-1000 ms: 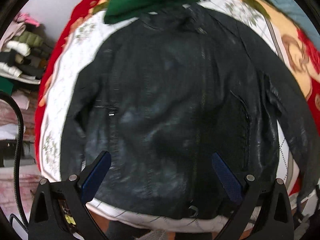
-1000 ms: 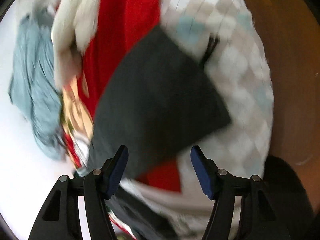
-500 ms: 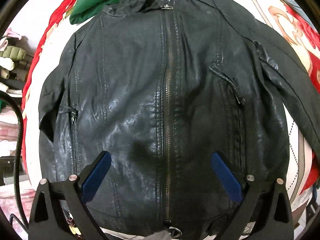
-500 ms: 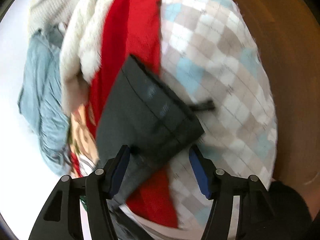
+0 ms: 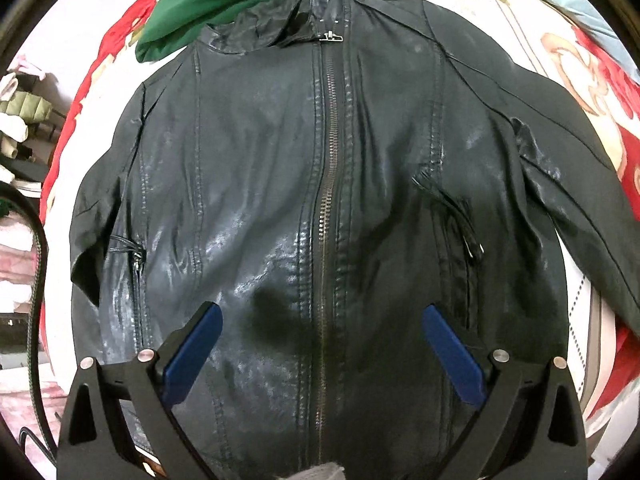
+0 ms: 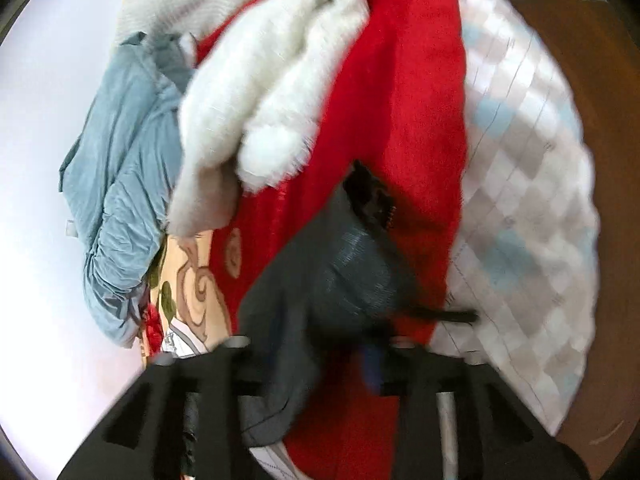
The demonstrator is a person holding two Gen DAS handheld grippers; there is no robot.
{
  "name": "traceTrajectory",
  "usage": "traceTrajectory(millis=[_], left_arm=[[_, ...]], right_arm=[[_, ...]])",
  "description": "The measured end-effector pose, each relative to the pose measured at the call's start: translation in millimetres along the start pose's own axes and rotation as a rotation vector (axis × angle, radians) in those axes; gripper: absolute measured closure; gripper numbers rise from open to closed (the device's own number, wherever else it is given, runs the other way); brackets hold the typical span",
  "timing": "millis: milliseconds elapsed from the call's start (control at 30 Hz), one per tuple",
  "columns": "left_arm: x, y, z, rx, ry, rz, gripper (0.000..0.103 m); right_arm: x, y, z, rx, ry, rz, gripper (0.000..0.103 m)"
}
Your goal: Fold large clothes
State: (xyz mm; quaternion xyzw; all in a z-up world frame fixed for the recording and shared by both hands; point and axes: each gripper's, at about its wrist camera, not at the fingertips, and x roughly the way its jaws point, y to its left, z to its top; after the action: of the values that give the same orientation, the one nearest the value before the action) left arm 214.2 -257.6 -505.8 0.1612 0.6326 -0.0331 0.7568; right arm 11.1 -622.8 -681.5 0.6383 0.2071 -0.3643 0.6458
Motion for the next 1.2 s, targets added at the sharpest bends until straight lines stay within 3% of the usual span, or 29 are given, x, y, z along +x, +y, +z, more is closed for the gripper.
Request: traceTrajectory(millis=[167, 200, 233, 267, 367, 500, 700, 800, 933, 1100, 1200], left_arm=[[6.6, -1.6, 4.0, 0.003, -0.011, 0.004, 0.0], [8.1, -1.6, 4.7, 0.002, -0.014, 0.005, 0.0], [9.0, -1.2, 4.8, -0.001, -0.014, 0.004, 0.0], [9.5, -0.8, 5.1, -0.005, -0.015, 0.003, 0.0], [9.1, 4.8, 8.4, -0.021, -0.021, 0.007, 0.0], [4.9, 28.8, 15.2, -0.068, -0.026, 0.018, 0.0], [-2.2, 88.5, 20.1, -0.158, -0.034, 0.038, 0.0], [-0.9, 123.9, 18.6, -0.211, -0.029, 0.051, 0.0], [3.5, 172.3, 12.2, -0.286, -0.024, 0.077, 0.0], [21.5, 244.9, -8.0, -0.398, 0.002, 0.122, 0.0], [34.2, 283.1, -22.3, -0.456, 0.022, 0.14, 0.0]], right_arm=[[24.4, -6.1, 5.1, 0.004, 0.037, 0.042, 0.053], [28.2, -2.9, 6.1, -0.001, 0.042, 0.04, 0.059], [32.4, 2.5, 6.4, -0.013, 0.039, 0.034, 0.087], [36.0, 12.1, 6.0, -0.039, 0.045, 0.01, 0.095], [29.6, 41.7, 4.2, -0.094, 0.015, -0.005, 0.097], [-4.2, 96.8, -7.7, -0.179, -0.013, 0.045, 0.097], [-35.4, 213.9, -76.6, -0.444, 0.04, 0.091, 0.097], [-30.0, 272.9, -138.5, -0.599, 0.101, 0.117, 0.097], [6.8, 341.9, -255.3, -0.81, 0.228, 0.144, 0.097], [59.9, 382.6, -412.9, -1.085, 0.352, 0.123, 0.097], [94.2, 376.4, -521.1, -1.294, 0.408, 0.045, 0.097]])
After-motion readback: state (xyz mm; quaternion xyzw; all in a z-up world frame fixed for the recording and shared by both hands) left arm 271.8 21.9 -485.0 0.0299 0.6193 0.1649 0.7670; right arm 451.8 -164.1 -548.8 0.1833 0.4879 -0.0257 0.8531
